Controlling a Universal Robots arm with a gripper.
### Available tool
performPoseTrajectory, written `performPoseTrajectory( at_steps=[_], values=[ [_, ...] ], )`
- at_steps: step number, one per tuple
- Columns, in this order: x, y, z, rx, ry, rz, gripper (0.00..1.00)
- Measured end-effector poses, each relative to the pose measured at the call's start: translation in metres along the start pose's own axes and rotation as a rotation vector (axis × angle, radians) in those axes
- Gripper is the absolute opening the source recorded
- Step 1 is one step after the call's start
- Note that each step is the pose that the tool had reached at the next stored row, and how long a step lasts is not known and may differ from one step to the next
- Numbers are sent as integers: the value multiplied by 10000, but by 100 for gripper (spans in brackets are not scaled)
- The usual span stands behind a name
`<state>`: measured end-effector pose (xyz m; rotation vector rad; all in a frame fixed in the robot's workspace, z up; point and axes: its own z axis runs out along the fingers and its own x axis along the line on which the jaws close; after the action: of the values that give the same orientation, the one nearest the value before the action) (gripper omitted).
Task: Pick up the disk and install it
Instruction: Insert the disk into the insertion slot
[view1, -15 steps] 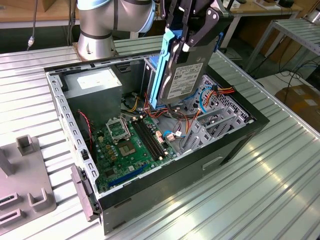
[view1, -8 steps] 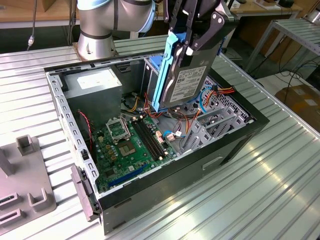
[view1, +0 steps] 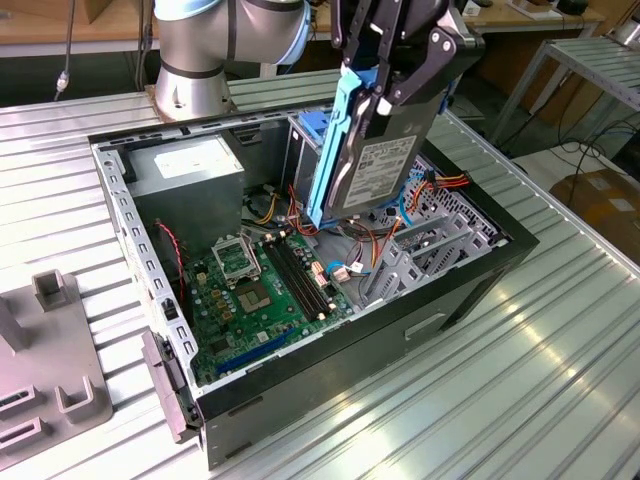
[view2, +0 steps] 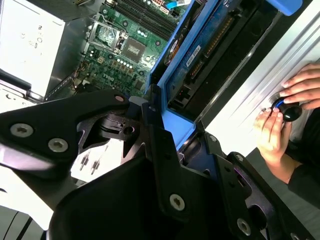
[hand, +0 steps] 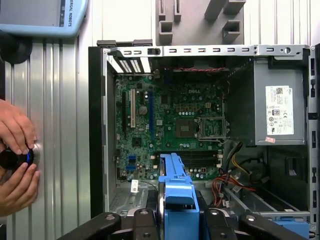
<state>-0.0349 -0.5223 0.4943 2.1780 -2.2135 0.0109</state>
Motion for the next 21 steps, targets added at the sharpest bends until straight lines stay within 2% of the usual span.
performPoseTrajectory(
  at_steps=[3,6,8,9,11,15,16,18,21],
  values=[
    [4,-107,-1,-1,2,-2,37],
    [12,-251,7,-1,2,-1,37],
    [33,-412,33,-1,4,-1,37],
    [67,-463,51,-1,2,-1,37],
    [120,-505,82,-1,2,0,37],
    [205,-658,151,-1,2,0,37],
    [213,-703,163,-1,-1,-1,37],
    [218,-841,187,-1,1,0,37],
    [216,-928,206,-1,0,-2,37]
  ],
)
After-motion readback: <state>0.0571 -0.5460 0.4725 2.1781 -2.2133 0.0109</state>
